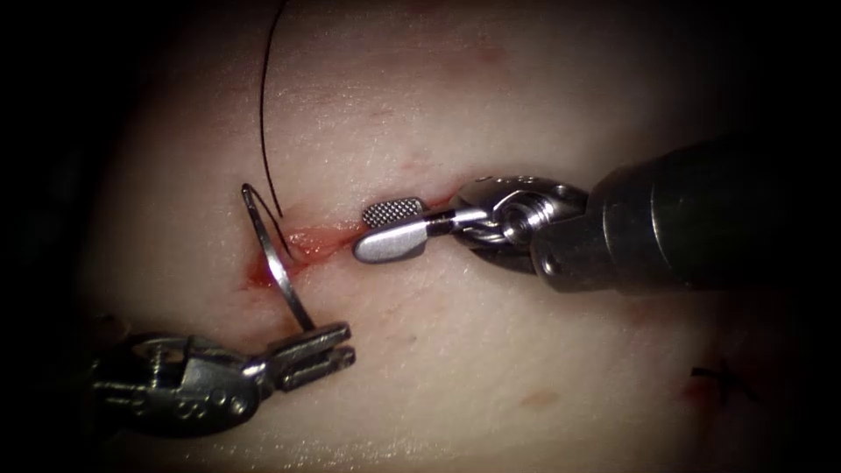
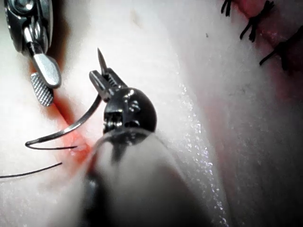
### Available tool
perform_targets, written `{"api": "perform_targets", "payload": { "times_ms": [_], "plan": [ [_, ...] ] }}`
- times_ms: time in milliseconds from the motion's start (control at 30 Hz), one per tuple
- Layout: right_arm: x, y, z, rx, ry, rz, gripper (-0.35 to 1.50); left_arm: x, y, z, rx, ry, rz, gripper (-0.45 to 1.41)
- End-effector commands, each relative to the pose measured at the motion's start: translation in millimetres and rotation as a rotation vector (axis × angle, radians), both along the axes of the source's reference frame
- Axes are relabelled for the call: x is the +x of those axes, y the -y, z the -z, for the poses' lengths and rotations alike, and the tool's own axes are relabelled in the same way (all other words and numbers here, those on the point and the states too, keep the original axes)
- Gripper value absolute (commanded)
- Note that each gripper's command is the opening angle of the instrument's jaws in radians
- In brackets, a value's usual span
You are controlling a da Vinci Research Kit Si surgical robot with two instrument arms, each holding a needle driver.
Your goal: Wound Closure
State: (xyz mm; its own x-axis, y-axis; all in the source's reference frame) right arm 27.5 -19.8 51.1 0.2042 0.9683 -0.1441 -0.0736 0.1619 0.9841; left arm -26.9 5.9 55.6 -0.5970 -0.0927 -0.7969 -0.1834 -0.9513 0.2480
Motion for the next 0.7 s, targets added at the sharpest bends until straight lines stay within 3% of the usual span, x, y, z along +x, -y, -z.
{"api": "perform_targets", "payload": {
  "times_ms": [33, 433, 700],
  "plan": [
    [0.5, 0.6, -0.3, 0.003, -0.005, 0.003, 1.33, -0.6, 0.4, -0.4, 0.001, 0.0, -0.009, -0.45],
    [0.4, 0.1, -0.1, 0.009, -0.03, -0.001, 1.31, -1.1, -0.9, 1.5, -0.081, 0.024, -0.063, -0.45],
    [1.0, 0.4, 0.2, 0.049, -0.09, 0.028, 1.26, -2.1, -0.1, 1.0, -0.126, 0.043, -0.101, -0.45]
  ]
}}
